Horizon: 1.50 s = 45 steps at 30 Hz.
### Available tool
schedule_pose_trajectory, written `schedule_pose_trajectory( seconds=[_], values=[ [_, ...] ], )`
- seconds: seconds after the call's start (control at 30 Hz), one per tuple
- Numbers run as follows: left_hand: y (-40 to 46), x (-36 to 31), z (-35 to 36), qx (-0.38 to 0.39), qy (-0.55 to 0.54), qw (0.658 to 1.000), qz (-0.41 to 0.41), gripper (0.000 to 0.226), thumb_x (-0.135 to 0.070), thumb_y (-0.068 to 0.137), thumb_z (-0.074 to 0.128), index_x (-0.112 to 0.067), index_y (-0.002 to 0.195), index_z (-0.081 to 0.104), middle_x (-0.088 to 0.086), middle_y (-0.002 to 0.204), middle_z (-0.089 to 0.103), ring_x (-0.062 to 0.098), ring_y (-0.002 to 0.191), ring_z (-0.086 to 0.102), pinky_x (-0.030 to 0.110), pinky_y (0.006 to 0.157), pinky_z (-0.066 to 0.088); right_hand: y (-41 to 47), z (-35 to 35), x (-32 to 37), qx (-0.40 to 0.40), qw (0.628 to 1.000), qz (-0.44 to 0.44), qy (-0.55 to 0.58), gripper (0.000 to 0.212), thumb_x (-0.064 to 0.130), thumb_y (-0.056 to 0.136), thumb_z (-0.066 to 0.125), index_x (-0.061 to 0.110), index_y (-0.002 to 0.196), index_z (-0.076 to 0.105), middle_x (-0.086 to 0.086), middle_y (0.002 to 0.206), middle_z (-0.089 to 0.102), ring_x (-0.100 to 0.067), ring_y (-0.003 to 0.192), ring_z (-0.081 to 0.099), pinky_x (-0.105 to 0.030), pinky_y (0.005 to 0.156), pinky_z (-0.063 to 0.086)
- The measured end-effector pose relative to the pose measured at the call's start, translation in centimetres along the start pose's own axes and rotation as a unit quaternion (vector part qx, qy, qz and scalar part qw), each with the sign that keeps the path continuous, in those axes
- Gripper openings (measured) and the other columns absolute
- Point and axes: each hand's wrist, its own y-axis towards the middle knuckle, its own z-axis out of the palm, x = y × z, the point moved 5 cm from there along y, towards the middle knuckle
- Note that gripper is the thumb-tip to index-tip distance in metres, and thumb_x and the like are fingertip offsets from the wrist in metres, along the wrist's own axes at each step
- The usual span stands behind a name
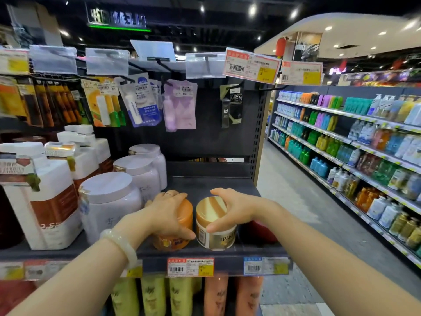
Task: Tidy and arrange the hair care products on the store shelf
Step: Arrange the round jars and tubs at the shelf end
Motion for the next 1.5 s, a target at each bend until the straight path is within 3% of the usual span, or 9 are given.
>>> schedule_pose_trajectory(
  seconds=[0.1, 0.23, 0.43, 0.5, 0.6, 0.7, 0.87, 1.2, 1.5],
  values=[
    [-0.2, 0.0, -0.1, 0.001, -0.004, 1.0, 0.005, 0.105, -0.062, 0.066, 0.068, -0.03, 0.145, 0.008, 0.0, 0.155, 0.01, 0.027, 0.141, 0.013, 0.048, 0.114, 0.021, 0.0, -0.4, 0.1, 0.002, 1.0, 0.006, -0.004, 0.1, 0.059, 0.067, 0.071, 0.036, 0.145, 0.013, 0.003, 0.154, 0.014, -0.025, 0.14, 0.024, -0.046, 0.112, 0.031],
    [-0.4, 0.2, 0.0, 0.01, -0.02, 1.0, 0.01, 0.103, -0.056, 0.067, 0.07, -0.031, 0.145, 0.008, 0.0, 0.154, 0.011, 0.027, 0.14, 0.014, 0.048, 0.113, 0.023, 0.0, -0.8, 0.8, -0.013, 0.999, -0.01, -0.038, 0.087, 0.046, 0.074, 0.07, 0.031, 0.144, 0.021, -0.001, 0.147, 0.032, -0.023, 0.13, 0.038, -0.036, 0.101, 0.041],
    [-0.5, 0.0, -0.4, 0.019, -0.027, 0.999, 0.014, 0.102, -0.054, 0.068, 0.07, -0.03, 0.145, 0.008, 0.001, 0.154, 0.012, 0.027, 0.14, 0.015, 0.045, 0.112, 0.026, 0.1, -1.1, 2.2, -0.091, 0.974, 0.083, -0.189, 0.089, 0.081, 0.064, 0.051, 0.015, 0.123, 0.049, -0.006, 0.124, 0.056, -0.027, 0.112, 0.053, -0.041, 0.091, 0.045],
    [-0.6, 0.2, -0.7, 0.041, -0.041, 0.998, 0.013, 0.101, -0.049, 0.07, 0.071, -0.03, 0.146, 0.007, 0.001, 0.155, 0.01, 0.026, 0.14, 0.017, 0.043, 0.112, 0.029, 0.2, -1.5, 2.1, -0.047, 0.98, 0.082, -0.177, 0.093, 0.078, 0.062, 0.059, 0.014, 0.128, 0.046, -0.006, 0.131, 0.051, -0.027, 0.117, 0.05, -0.042, 0.095, 0.044],
    [-0.5, 0.9, -1.3, 0.062, -0.08, 0.995, 0.009, 0.098, -0.041, 0.07, 0.074, -0.03, 0.145, 0.012, 0.0, 0.152, 0.02, 0.023, 0.134, 0.032, 0.039, 0.106, 0.038, 0.1, -1.5, 2.2, 0.012, 0.994, 0.03, -0.102, 0.096, 0.055, 0.069, 0.071, 0.024, 0.146, 0.022, -0.001, 0.153, 0.025, -0.025, 0.138, 0.03, -0.042, 0.11, 0.034],
    [-0.4, 1.1, -1.7, 0.065, -0.09, 0.994, -0.003, 0.094, -0.041, 0.068, 0.075, -0.03, 0.144, 0.02, 0.0, 0.148, 0.028, 0.024, 0.129, 0.038, 0.039, 0.102, 0.043, 0.0, -1.0, 2.4, -0.018, 0.997, 0.007, -0.069, 0.083, 0.042, 0.075, 0.071, 0.023, 0.144, 0.027, -0.002, 0.146, 0.034, -0.024, 0.131, 0.037, -0.034, 0.098, 0.041],
    [-0.4, 0.6, -2.4, 0.066, -0.071, 0.995, -0.012, 0.092, -0.039, 0.068, 0.076, -0.029, 0.143, 0.023, -0.001, 0.146, 0.032, 0.025, 0.128, 0.039, 0.038, 0.1, 0.044, -0.4, -0.9, 1.9, -0.029, 0.995, 0.029, -0.094, 0.082, 0.049, 0.07, 0.071, 0.023, 0.139, 0.034, -0.002, 0.137, 0.043, -0.023, 0.117, 0.048, -0.033, 0.087, 0.049],
    [-0.9, 0.5, -2.5, 0.077, -0.102, 0.992, -0.008, 0.087, -0.036, 0.07, 0.076, -0.033, 0.14, 0.025, 0.0, 0.144, 0.032, 0.028, 0.126, 0.039, 0.041, 0.096, 0.045, -0.7, -0.8, 1.6, -0.026, 0.995, 0.041, -0.083, 0.083, 0.049, 0.072, 0.07, 0.025, 0.14, 0.03, -0.002, 0.138, 0.039, -0.023, 0.121, 0.044, -0.034, 0.092, 0.047],
    [-0.8, -0.2, -2.7, 0.07, -0.054, 0.996, -0.012, 0.085, -0.042, 0.073, 0.072, -0.027, 0.141, 0.024, 0.002, 0.145, 0.034, 0.028, 0.127, 0.04, 0.039, 0.098, 0.043, -0.4, -0.5, 1.7, -0.026, 0.995, 0.045, -0.085, 0.084, 0.049, 0.072, 0.07, 0.026, 0.141, 0.029, -0.003, 0.139, 0.037, -0.025, 0.123, 0.043, -0.034, 0.092, 0.045]
  ],
)
